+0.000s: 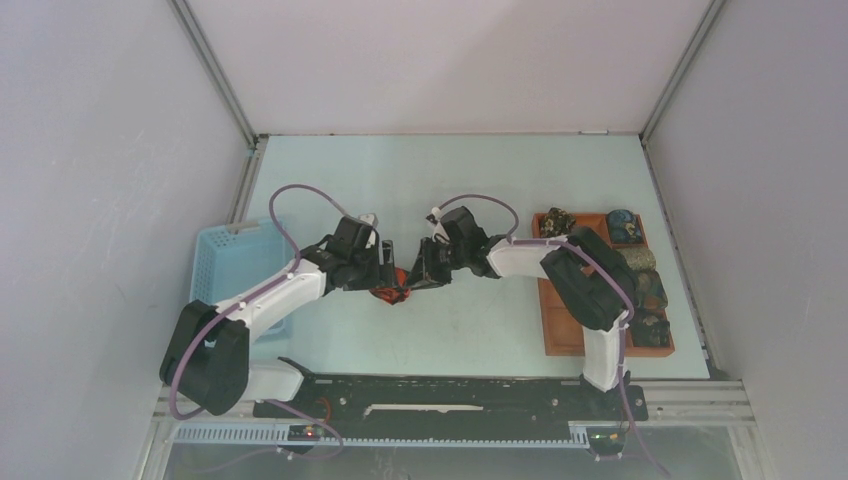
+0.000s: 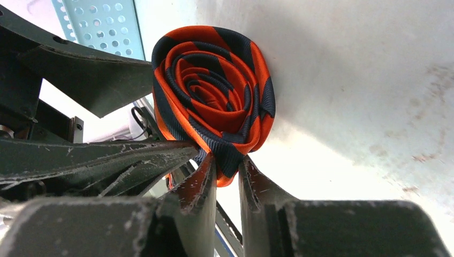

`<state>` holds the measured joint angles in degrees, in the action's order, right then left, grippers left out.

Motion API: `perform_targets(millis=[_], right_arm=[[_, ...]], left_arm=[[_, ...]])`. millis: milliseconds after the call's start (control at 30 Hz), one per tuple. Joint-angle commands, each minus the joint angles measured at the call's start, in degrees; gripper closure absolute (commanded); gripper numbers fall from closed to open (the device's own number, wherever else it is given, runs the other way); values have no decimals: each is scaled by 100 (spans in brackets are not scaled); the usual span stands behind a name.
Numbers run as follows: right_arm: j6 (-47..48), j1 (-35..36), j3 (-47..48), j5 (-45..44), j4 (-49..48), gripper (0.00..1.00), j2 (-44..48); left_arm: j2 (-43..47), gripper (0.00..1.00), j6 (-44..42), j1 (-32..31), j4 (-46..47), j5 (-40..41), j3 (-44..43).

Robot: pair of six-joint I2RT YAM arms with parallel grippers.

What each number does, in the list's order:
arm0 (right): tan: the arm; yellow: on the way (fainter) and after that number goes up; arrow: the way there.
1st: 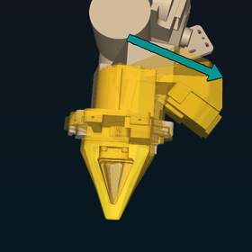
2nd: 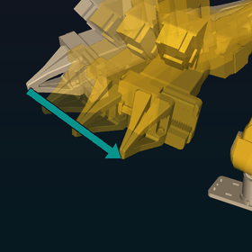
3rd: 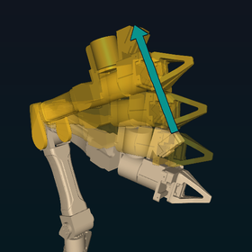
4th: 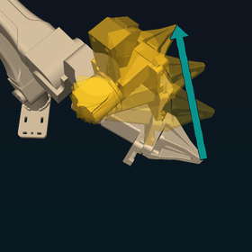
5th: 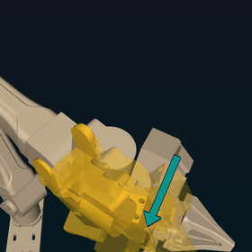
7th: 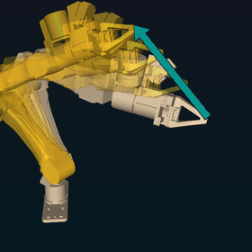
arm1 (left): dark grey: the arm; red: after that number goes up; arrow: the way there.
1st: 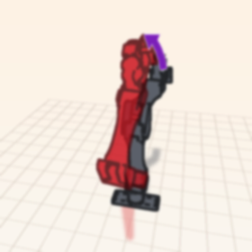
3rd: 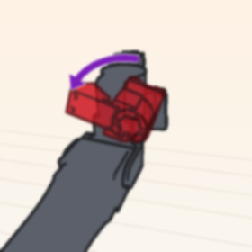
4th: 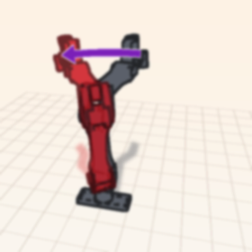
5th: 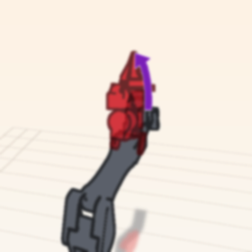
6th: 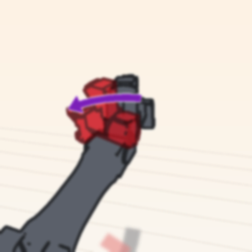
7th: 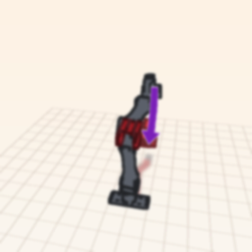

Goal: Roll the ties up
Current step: Pick up the tie at the center of the board.

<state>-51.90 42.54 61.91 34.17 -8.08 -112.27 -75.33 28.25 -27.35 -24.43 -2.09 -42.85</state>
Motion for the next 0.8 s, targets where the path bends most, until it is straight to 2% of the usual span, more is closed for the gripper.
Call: perform_targets(millis=[0,267,533,700,733,767], right_arm=[[207,-140,-114,55,113,100,403],[521,-343,-186,63,652,100,731],[723,-673,-367,20,1192,100,1300],[913,-913,-406,1,1585,100,1685],[943,-962,-400,7,1669,100,1753],[989,-1015,-399,14,1791,100,1818]], left_arm=[[155,21,117,-33,267,-188,-74],[227,21,172,-51,303,-246,-111],[711,17,139,-51,-62,-86,-320],[1023,8,106,-51,-253,100,-393],[1081,2,110,-51,-287,123,-411],[1133,1,111,-46,-330,157,-434]])
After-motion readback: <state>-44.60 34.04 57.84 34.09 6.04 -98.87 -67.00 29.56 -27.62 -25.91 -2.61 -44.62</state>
